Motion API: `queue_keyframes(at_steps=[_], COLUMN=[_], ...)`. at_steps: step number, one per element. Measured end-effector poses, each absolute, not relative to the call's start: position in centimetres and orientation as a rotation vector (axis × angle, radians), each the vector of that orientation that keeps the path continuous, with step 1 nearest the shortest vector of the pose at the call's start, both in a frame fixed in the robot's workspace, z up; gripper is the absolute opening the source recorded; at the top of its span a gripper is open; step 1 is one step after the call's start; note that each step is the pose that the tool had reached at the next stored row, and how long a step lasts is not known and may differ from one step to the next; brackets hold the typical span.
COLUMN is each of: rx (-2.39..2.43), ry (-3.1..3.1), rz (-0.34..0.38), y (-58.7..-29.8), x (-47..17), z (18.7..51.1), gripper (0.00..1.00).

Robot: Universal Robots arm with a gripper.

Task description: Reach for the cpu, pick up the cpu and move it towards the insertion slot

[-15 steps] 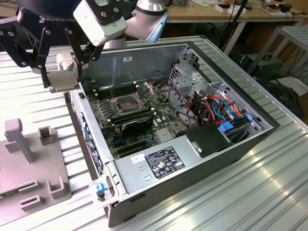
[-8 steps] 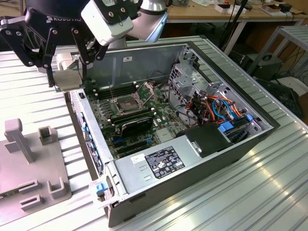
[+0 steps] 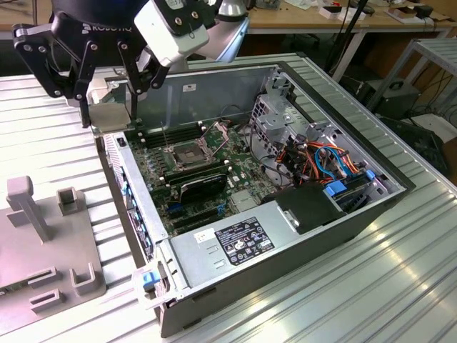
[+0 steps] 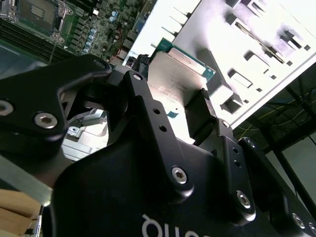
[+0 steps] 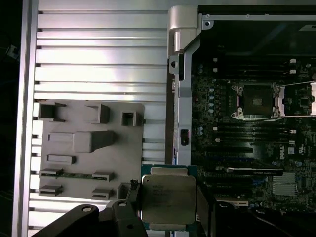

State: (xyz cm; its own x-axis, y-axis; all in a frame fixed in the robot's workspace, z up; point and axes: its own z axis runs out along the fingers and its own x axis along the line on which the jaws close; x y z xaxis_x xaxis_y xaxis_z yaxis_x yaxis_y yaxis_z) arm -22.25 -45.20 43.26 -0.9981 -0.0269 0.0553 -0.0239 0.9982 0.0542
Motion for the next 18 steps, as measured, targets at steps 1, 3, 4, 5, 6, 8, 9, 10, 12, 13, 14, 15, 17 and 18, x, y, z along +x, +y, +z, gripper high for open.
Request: queue_keyframes(at_steps=[1,3,4,5,6,8,9,10,12,13,14,15,17,18], rx=[0.039,0.039,0.039,0.039,0.039,0.039,0.039,0.039,0.039,0.039,0.039,0.039,0.04,0.04], ry=[-3.084,-3.084,-3.084,-3.084,-3.084,-3.084,-3.084,-3.084,-3.084,-3.085,-3.086,-3.087,-3.089,-3.09], rz=[-0.082,-0.083,-0.083,-0.083,-0.083,-0.083,-0.083,-0.082,-0.083,-0.083,-0.083,-0.083,-0.082,-0.083], y=[-45.2,-45.2,-45.2,-45.2,-45.2,-45.2,-45.2,-45.2,-45.1,-45.1,-45.0,-44.9,-44.5,-44.3], x=[-22.2,-22.0,-21.9,-21.8,-21.7,-21.4,-20.9,-20.6,-20.0,-19.7,-19.4,-19.1,-18.5,-18.2], z=[43.3,43.3,43.2,43.2,43.2,43.2,43.2,43.2,43.2,43.1,43.1,43.1,43.0,43.0], gripper=[0.54,0.54,0.54,0.54,0.54,0.54,0.54,0.54,0.54,0.54,0.54,0.54,0.54,0.54])
